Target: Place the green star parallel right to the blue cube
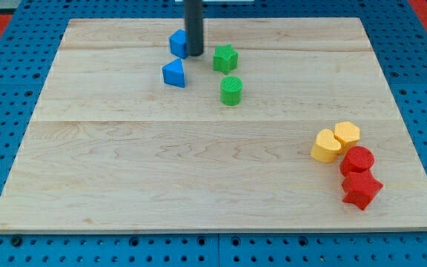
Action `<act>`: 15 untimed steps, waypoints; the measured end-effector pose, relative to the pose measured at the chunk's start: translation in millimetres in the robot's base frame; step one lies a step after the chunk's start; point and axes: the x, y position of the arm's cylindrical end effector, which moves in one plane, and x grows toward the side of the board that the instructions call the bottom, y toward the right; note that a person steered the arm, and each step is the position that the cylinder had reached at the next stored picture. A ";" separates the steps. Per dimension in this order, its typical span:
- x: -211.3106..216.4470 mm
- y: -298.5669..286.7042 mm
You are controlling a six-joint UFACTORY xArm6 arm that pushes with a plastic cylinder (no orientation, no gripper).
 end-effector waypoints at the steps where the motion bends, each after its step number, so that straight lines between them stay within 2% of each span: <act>1: -17.1 -10.6; 2: -43.9 29.3; 3: -82.8 5.2; 4: -78.1 -20.5; 5: -72.0 37.8; 6: -48.5 112.2; 7: 1.1 149.6; 8: 57.9 132.5; 9: 63.2 68.0; 10: 45.6 33.2; 12: -5.4 48.1; 14: -10.9 65.1; 15: -17.0 98.3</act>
